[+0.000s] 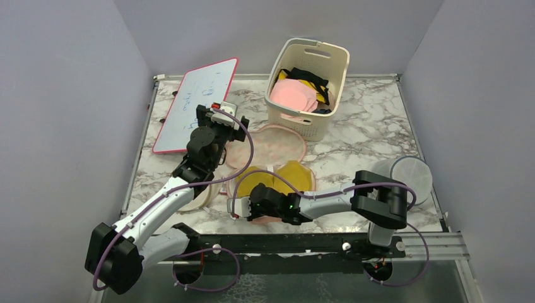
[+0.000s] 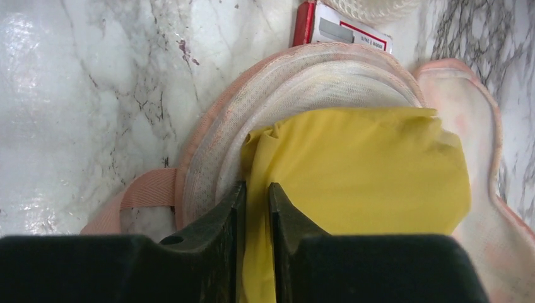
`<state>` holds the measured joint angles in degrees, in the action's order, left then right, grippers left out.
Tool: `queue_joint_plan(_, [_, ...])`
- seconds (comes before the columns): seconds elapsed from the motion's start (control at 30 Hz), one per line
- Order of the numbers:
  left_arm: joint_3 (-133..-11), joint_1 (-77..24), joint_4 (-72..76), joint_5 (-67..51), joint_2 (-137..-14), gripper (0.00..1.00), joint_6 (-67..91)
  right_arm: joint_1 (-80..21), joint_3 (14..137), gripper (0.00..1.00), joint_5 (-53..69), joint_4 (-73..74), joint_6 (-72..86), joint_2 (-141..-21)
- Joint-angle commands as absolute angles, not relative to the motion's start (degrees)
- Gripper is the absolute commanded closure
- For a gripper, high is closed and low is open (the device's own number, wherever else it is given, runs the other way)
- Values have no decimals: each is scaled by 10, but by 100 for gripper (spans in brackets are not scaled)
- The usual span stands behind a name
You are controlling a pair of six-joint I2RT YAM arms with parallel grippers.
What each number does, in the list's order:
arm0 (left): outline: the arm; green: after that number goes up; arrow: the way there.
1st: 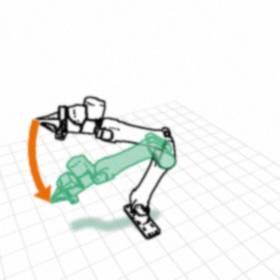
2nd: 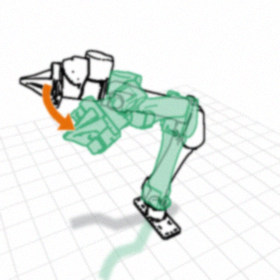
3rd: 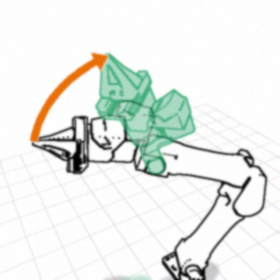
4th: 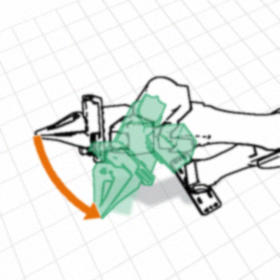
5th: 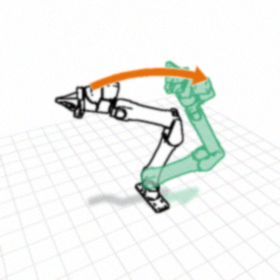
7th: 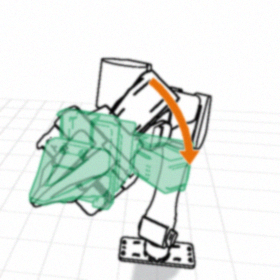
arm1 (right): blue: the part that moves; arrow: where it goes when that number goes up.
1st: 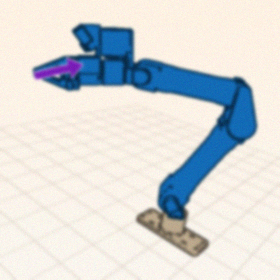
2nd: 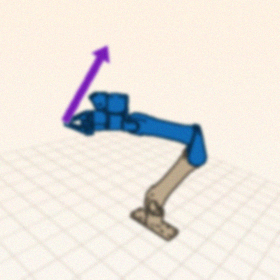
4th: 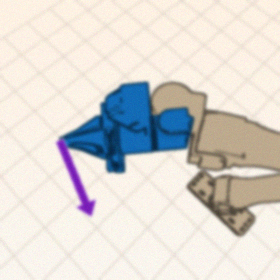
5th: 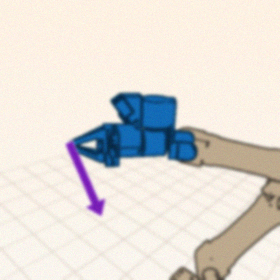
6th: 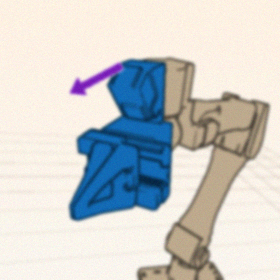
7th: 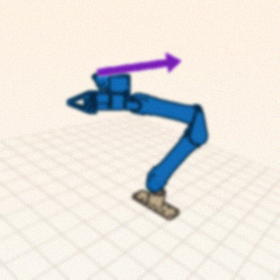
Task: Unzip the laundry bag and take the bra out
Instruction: Pick up the bra from the laundry bag.
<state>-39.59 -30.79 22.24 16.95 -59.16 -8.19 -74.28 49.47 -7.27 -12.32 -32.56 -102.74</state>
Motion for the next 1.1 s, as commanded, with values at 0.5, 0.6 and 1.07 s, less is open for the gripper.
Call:
queue_joint_plan(0.5, [-394, -304, 231, 148, -593, 1, -67, -745, 404, 99, -39, -129, -200, -749])
queue_joint_plan(0.6, [-394, -304, 230, 145, -592, 1, -66, -744, 383, 99, -34, -130, -169, -669])
queue_joint_plan(1.07, [-391, -304, 226, 143, -579, 1, -61, -744, 443, 99, -183, -60, -25, -468])
